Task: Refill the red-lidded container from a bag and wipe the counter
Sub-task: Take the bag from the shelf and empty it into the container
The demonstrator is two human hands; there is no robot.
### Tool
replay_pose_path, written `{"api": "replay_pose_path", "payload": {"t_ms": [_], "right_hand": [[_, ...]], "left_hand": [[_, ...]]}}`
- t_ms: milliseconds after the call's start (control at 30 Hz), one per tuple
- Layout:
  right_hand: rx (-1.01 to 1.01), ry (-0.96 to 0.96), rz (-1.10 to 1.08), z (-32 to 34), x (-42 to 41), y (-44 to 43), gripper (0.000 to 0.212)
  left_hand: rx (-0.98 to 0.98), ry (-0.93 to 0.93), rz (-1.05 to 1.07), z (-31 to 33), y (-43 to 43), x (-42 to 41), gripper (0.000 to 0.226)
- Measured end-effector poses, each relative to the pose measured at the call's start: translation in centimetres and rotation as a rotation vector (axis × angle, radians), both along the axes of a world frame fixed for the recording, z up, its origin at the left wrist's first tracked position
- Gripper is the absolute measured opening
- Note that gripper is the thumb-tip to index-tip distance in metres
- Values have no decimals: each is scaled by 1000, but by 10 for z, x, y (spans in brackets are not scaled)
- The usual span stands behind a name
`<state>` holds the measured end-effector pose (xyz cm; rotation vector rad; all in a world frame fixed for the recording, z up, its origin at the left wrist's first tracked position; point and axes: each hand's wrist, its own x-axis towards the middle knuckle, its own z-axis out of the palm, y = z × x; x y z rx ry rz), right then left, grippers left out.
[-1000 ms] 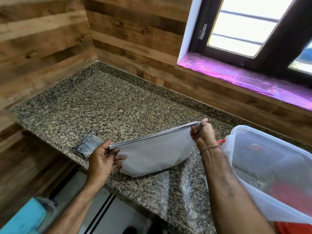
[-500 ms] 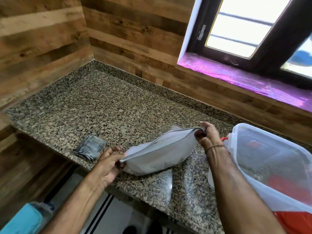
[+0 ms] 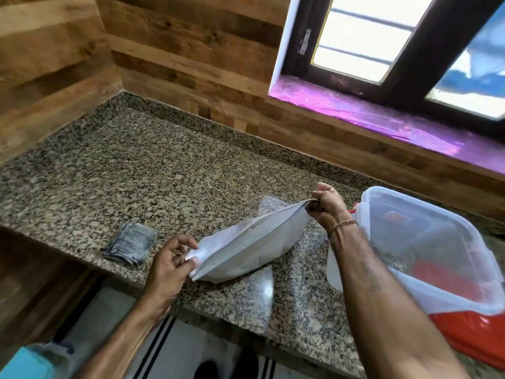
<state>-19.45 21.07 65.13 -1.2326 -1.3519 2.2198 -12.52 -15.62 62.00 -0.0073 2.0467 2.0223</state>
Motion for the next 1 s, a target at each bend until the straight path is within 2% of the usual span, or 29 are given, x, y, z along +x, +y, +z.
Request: {"api": "replay_pose_path", "payload": {"t_ms": [100,167,233,333,467,567,700,767,867,1000], "right_hand": [[-20,50,-9,-2,4,-5,43],[-30,76,-26,-4,7,-7,41],[-32,87,-33,-6,9,-8,38],[-28,89,-33,-5,10,-9,36],[-23,77,-37,-4,9,-10,35],[-18,66,-48,-3,8,-9,37],[-20,39,-97,2,6,-7,46],[-21,28,-117,2,4,-6,49],[8,10,-113,-1,5,-7,53],[39,-13,-30,-3,12,-4,51]], "left_hand": [[266,-191,116,-8,-2,-3,40],[362,-372,143,-13,-3,-6,32],[332,-571,104,-10,-4,-6,21],[269,-735,-15,-4,-8,-6,48],[401,-833,-87,8,-1,-10,55],[460,-799,-51,11,6,-14,60],[511,-640,-98,3,3,-11,96],[454,-506,-151,-7,0,-9,117],[321,-312,-197,-20,0,-7,112],[312,-300,-224,-25,1,-10,105]]}}
